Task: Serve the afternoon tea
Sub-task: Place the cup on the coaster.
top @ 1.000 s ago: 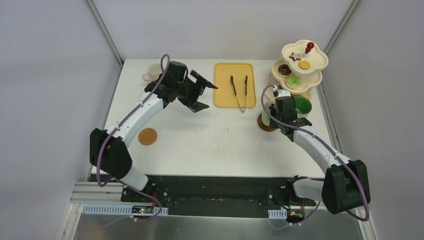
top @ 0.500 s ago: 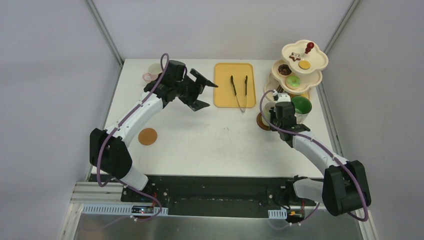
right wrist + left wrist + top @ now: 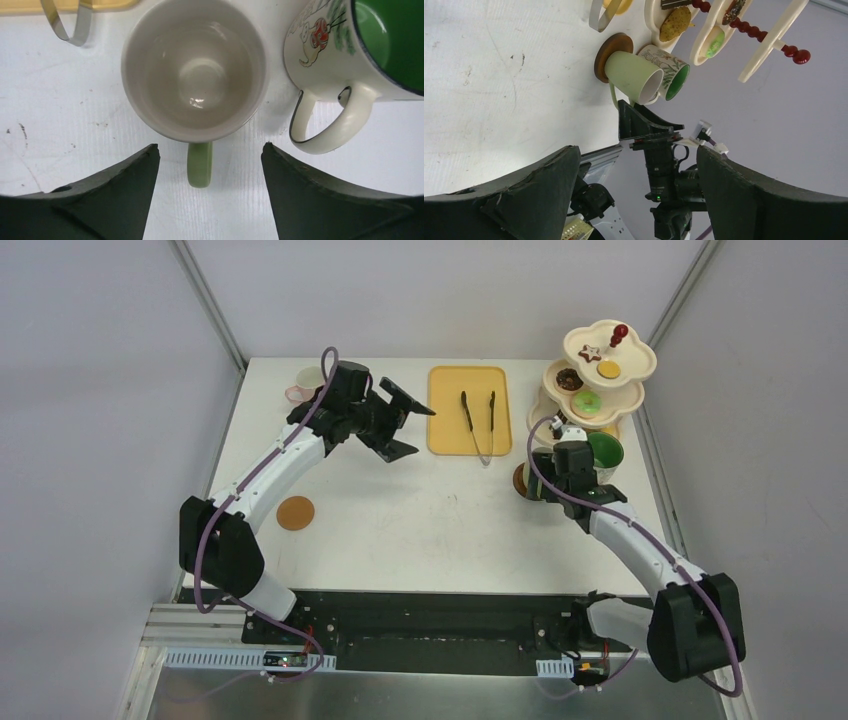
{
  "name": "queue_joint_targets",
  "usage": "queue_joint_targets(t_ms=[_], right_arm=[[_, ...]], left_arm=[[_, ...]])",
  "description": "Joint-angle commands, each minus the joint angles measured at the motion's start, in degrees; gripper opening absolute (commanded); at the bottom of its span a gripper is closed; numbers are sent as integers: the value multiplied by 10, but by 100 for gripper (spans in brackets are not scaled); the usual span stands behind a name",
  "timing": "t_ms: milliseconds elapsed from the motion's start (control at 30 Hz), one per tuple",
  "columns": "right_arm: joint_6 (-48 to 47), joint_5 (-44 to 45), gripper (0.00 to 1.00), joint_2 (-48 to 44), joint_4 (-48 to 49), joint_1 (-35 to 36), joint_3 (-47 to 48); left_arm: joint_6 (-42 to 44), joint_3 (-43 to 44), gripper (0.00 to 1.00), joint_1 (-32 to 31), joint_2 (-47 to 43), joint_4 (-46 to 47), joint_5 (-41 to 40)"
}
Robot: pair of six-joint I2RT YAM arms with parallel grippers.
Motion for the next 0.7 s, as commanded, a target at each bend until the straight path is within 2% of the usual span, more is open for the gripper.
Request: queue_joint_targets(t_ms=[0,333,533,667], right_arm=[[27,-4,79,-38,-53,0,42],[49,-33,85,-70,-129,0,93],[68,-69,86,-76,-171,0,137],[79,-103,86,-69,-193,0,170]], left_arm=[[36,22,90,6,-3,-12,-6],[104,58,89,6,-6,-58,-51],[231,130,88,10,2,-143,-128],[328,165,86,26,3,-221,-209]])
